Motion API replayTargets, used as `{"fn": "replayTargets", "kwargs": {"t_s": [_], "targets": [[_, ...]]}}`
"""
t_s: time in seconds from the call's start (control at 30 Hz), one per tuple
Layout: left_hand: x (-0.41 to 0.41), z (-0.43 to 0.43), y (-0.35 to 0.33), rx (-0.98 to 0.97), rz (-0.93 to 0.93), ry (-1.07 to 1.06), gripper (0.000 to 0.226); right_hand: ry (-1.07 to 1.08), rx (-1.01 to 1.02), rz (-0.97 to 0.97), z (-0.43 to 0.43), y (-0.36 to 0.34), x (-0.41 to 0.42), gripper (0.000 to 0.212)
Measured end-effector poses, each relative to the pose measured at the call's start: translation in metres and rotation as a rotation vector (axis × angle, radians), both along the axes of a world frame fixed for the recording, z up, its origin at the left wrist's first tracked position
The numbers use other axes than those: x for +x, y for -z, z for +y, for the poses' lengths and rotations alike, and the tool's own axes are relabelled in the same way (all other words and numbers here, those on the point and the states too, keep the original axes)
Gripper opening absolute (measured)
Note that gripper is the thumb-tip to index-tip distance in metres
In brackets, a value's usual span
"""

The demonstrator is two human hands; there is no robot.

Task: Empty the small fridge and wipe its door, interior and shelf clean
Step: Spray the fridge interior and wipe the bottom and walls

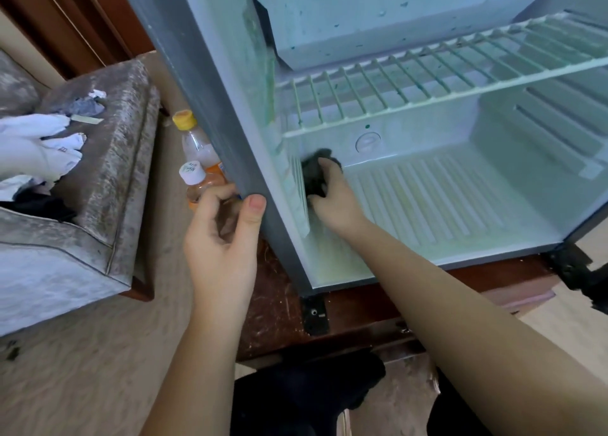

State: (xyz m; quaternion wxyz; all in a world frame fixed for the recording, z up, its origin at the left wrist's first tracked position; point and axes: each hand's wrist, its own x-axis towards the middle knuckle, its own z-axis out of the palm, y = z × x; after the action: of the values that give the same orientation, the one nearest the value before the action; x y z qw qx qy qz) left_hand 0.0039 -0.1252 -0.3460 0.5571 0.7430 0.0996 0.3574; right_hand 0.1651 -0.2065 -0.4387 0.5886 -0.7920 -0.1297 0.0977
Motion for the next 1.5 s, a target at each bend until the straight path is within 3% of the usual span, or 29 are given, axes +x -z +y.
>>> {"fn": "replayTargets", "kwargs": {"t_s": [0.23,0.33,0.43,0.57,0.7,0.77,0.83,0.9,0.97,1.1,1.23,1.4,1.5], "targets": [[0.002,0.007,0.004,0.089,0.006,0.003,0.019,-0.097,-0.407,-0.331,0.006,0.011,0.037,0.060],[0.002,0.006,0.003,0.089,0.015,-0.001,0.019,-0.159,-0.606,-0.321,0.006,-0.005,0.046,0.053],[0.001,0.003,0.003,0.041,0.020,0.015,0.022,-0.247,-0.679,-0.257,0.006,-0.025,0.044,0.048],[0.000,-0.001,0.000,0.039,0.032,0.012,0.032,-0.397,-0.695,-0.241,-0.019,-0.032,0.005,0.033],[-0.001,-0.003,-0.002,0.018,0.058,-0.017,0.042,-0.523,-0.613,-0.375,-0.056,-0.022,-0.050,0.022],[-0.003,-0.004,-0.001,0.002,0.069,-0.037,0.047,-0.553,-0.548,-0.351,-0.064,-0.026,-0.055,0.020],[-0.004,-0.005,-0.001,-0.021,0.062,-0.039,0.046,-0.428,-0.427,-0.300,-0.067,-0.030,-0.042,0.019],[-0.004,-0.005,-0.001,-0.034,0.046,-0.033,0.041,-0.168,-0.332,-0.288,-0.066,-0.025,-0.017,0.022],[-0.003,-0.004,-0.001,-0.007,0.049,-0.027,0.038,-0.072,-0.382,-0.322,-0.060,-0.012,0.003,0.034],[-0.001,0.000,0.000,0.007,0.035,-0.011,0.039,-0.220,-0.621,-0.405,-0.035,0.014,0.016,0.057],[-0.001,0.001,0.002,0.018,0.031,0.000,0.036,-0.192,-0.610,-0.381,-0.012,0.003,0.004,0.039],[-0.003,-0.008,-0.003,0.011,0.038,-0.052,0.015,-0.237,-0.641,-0.494,-0.050,-0.008,-0.084,0.021],[-0.011,-0.013,-0.004,-0.016,0.057,-0.063,0.021,-0.344,-0.571,-0.479,-0.077,-0.008,-0.131,0.018]]}}
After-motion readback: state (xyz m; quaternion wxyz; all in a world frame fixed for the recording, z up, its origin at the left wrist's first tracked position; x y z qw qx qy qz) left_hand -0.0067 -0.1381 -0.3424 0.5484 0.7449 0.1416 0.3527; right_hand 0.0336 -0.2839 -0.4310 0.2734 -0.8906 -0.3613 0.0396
